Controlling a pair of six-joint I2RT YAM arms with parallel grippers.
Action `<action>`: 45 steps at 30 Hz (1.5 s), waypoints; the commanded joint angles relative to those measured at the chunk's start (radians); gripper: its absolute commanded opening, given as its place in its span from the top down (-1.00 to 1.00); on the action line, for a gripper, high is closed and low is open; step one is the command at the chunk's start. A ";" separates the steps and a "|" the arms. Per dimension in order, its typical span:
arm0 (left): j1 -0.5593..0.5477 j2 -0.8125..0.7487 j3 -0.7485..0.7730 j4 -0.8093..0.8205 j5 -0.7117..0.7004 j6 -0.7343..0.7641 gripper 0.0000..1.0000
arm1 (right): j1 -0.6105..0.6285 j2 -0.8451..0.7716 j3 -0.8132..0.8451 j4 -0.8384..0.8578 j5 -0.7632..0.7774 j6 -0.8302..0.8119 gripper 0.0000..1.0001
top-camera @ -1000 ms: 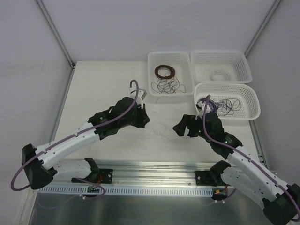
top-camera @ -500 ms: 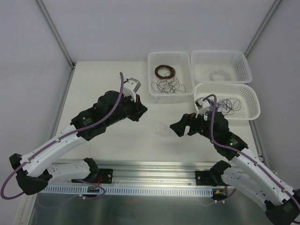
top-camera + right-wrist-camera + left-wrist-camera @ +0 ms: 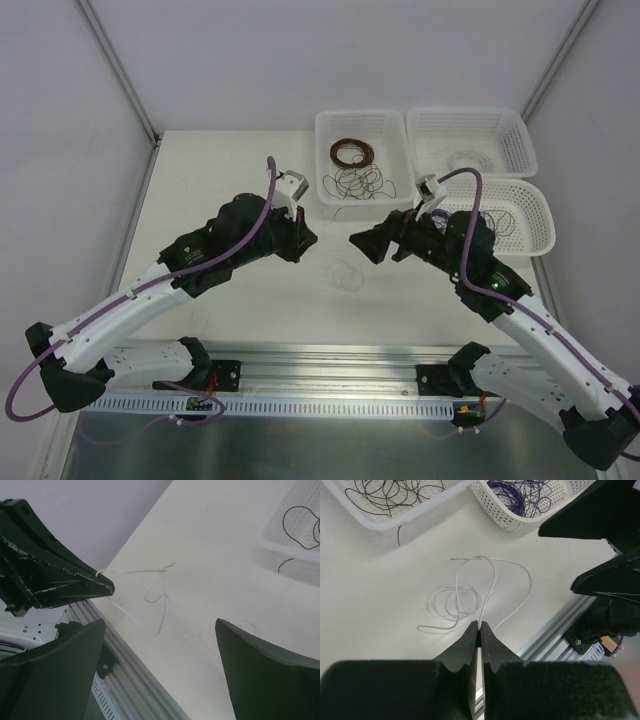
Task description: Untangle the cables
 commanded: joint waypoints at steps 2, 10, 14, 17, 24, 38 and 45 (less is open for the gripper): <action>-0.008 0.004 -0.007 0.016 0.026 0.008 0.96 | 0.028 0.098 0.043 0.094 -0.015 0.071 -0.86; -0.008 0.028 0.005 0.015 -0.026 -0.016 0.96 | 0.071 0.185 0.042 0.132 -0.023 0.073 -0.11; -0.008 0.036 -0.004 0.013 -0.147 -0.067 0.97 | 0.071 0.146 0.046 0.065 0.014 0.036 0.76; -0.004 0.032 -0.023 0.007 -0.248 -0.142 0.96 | 0.071 0.093 0.063 0.000 0.054 -0.011 0.99; 0.036 0.038 -0.027 -0.012 -0.297 -0.276 0.73 | 0.068 0.033 0.193 -0.126 0.084 -0.104 0.99; 0.039 -0.062 -0.056 -0.010 -0.265 -0.222 -0.92 | -0.023 0.209 0.751 -0.324 0.321 -0.370 0.99; 0.044 -0.114 -0.225 -0.010 -0.264 -0.239 -0.98 | -0.233 0.352 0.972 -0.293 0.336 -0.435 0.99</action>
